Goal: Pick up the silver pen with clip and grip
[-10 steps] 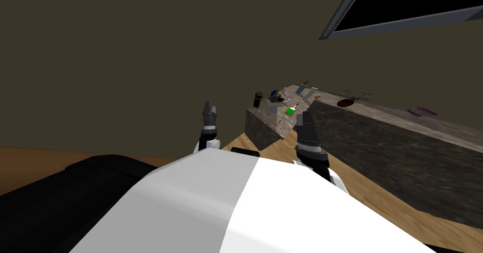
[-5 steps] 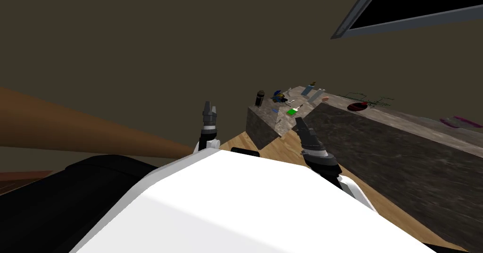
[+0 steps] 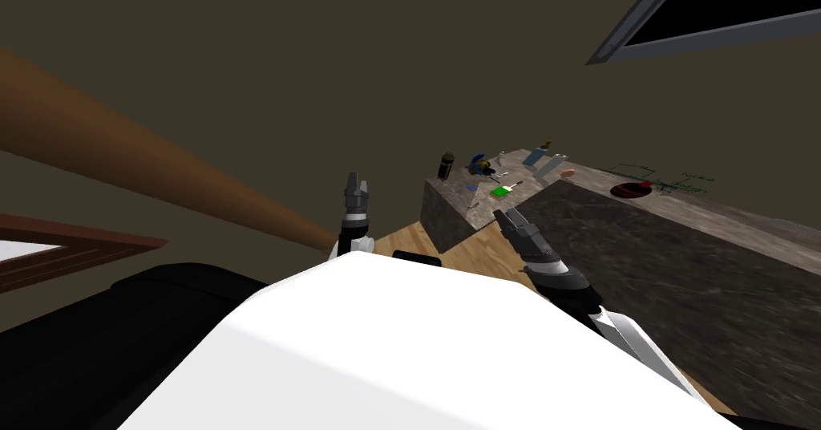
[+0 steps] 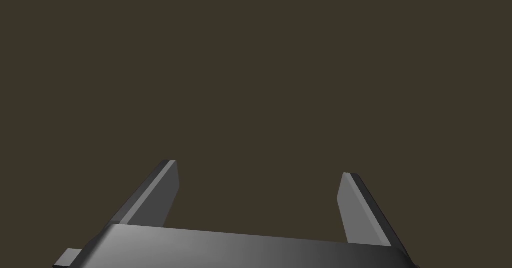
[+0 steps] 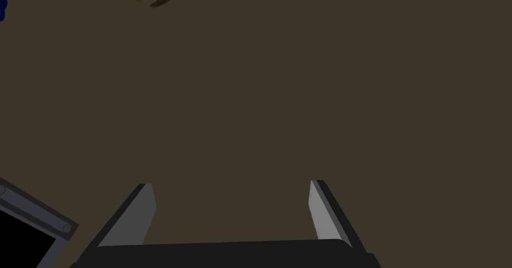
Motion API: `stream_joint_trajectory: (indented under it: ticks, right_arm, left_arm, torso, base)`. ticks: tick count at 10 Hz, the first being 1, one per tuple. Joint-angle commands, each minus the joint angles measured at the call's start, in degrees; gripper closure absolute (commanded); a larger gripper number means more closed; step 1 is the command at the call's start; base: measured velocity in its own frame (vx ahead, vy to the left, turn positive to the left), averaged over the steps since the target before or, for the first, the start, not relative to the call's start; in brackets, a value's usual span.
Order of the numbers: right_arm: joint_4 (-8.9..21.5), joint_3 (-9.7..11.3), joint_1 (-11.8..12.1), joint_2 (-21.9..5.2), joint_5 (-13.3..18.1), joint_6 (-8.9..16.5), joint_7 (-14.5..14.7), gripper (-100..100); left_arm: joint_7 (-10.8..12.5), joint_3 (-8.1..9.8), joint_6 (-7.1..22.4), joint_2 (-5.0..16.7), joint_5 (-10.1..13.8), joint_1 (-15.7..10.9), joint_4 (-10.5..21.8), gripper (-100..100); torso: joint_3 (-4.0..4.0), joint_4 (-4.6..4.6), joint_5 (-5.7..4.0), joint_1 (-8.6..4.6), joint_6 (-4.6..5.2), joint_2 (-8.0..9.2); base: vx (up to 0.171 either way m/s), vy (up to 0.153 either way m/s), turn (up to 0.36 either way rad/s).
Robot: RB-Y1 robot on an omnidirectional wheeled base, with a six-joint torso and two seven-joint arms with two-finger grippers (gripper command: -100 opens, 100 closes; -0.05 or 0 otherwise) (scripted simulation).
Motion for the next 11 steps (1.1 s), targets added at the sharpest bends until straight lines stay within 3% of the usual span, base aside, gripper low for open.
stream_joint_trajectory:
  ticks: [1, 4, 5, 6, 7, 8, 11]
  right_arm:
    - [0.24, -1.68, 1.98, -2.62, 2.86, -0.09, 0.41, -100]
    - [0.64, -3.09, 3.61, -4.99, 5.99, -0.08, 0.74, -100]
    - [1.12, -4.44, 5.29, -7.39, 8.28, -0.07, 1.08, -100]
    - [1.12, -4.44, 5.29, -7.39, 8.73, -0.07, 1.08, -100]
    - [1.7, -5.73, 7.03, -9.78, 11.12, -0.06, 1.41, -100]
    - [1.7, -5.73, 7.03, -9.78, 11.49, -0.06, 1.41, -100]
    - [3.15, -8.06, 10.66, -14.49, 16.55, -0.08, 2.08, -100]
  left_arm:
    - [0.0, 0.0, 0.0, 0.0, 0.0, 0.0, 0.0, 0]
    - [0.0, 0.0, 0.0, 0.0, 0.0, -0.01, 0.0, 0]
    - [0.0, 0.0, 0.0, 0.0, 0.0, 0.0, 0.0, 0]
    - [0.0, 0.0, 0.0, 0.0, 0.0, 0.0, 0.0, 0]
    - [0.0, 0.0, 0.0, 0.0, 0.0, 0.01, 0.0, 0]
    - [0.0, 0.0, 0.0, 0.0, 0.0, 0.0, 0.0, 0]
    - [0.0, 0.0, 0.0, 0.0, 0.0, 0.01, 0.0, 0]
  torso:
    - [0.0, 0.0, 0.0, 0.0, 0.0, 0.0]
    - [-0.01, -0.01, 0.0, -0.02, -0.03, 0.0]
    - [-0.03, -0.01, 0.0, -0.01, 0.01, -0.05]
    - [-0.04, -0.02, 0.0, -0.06, -0.03, -0.06]
    - [-0.07, -0.02, -0.01, 0.0, 0.01, -0.12]
    - [-0.07, -0.03, 0.01, 0.02, -0.03, -0.12]
    - [-0.13, -0.05, 0.01, 0.06, 0.02, -0.22]
  base:
    - [-0.063, -0.062, 0.212]
    - [-0.07, -0.064, 0.184]
    - [-0.064, -0.072, 0.239]
    - [-0.051, -0.055, 0.14]
    - [-0.055, -0.045, 0.278]
    - [-0.047, -0.042, 0.139]
    - [-0.037, -0.038, 0.208]
